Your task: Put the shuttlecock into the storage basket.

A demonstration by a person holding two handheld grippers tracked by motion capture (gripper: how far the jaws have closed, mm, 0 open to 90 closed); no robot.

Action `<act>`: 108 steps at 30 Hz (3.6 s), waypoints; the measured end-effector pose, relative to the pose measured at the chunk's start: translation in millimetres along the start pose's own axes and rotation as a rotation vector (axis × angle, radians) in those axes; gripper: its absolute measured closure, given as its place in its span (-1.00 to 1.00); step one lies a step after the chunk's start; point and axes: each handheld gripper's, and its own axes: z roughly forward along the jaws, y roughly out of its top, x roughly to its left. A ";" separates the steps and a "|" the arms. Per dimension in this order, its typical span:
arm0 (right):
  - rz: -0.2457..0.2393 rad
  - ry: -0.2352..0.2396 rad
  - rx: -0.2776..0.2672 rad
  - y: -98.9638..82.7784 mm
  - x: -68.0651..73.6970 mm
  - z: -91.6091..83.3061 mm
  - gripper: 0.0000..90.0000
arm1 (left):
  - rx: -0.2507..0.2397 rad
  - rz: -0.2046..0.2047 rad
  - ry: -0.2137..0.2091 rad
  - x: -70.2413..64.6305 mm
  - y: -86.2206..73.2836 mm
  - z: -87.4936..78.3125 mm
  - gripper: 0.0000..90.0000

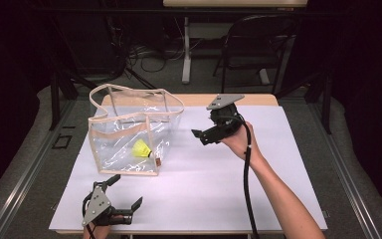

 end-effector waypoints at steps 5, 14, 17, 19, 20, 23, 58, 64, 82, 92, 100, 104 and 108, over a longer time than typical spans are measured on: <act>0.008 -0.001 0.004 -12.0 0.6 -4.6 -0.99 | 0.001 0.001 -0.001 -0.4 0.1 0.4 -1.00; 0.018 -0.018 0.009 -35.0 3.8 -11.5 -0.99 | 0.004 0.004 0.000 -0.3 0.1 0.5 -1.00; 0.020 -0.025 0.013 -42.4 4.7 -14.3 -0.99 | 0.005 0.007 0.000 -0.3 0.2 0.4 -1.00; 0.021 -0.030 0.013 -47.1 5.9 -16.6 -0.99 | 0.002 0.002 0.001 -0.5 0.1 0.5 -1.00; 0.021 -0.031 0.012 -49.3 6.3 -17.8 -0.99 | 0.005 0.004 0.001 -0.2 0.1 0.3 -1.00; 0.026 -0.035 0.007 -55.7 7.6 -21.4 -0.98 | 0.006 0.006 0.000 -0.3 0.2 0.6 -1.00; 0.091 -0.049 0.011 -126.1 26.5 -37.9 -0.98 | 0.007 0.006 -0.001 -1.1 0.1 1.0 -1.00; 0.103 -0.058 0.006 -138.7 30.5 -41.6 -0.98 | 0.007 0.005 -0.001 -1.1 0.1 0.9 -1.00; 0.087 -0.092 -0.053 -172.1 40.8 -53.9 -0.99 | 0.009 0.005 -0.001 -1.2 0.0 1.1 -1.00; 0.058 -0.091 -0.074 -195.6 48.2 -58.9 -1.00 | 0.012 0.003 -0.002 -1.0 -0.1 1.0 -1.00; 0.035 -0.088 -0.099 -207.9 53.1 -66.7 -1.00 | 0.014 0.004 -0.003 -0.9 -0.3 1.2 -1.00; 0.017 -0.088 -0.114 -215.4 54.7 -71.7 -1.00 | 0.012 0.001 0.000 -0.6 -0.6 1.5 -1.00; 0.008 -0.087 -0.132 -220.6 55.3 -74.5 -1.00 | 0.014 0.000 0.000 -0.9 -0.6 1.9 -1.00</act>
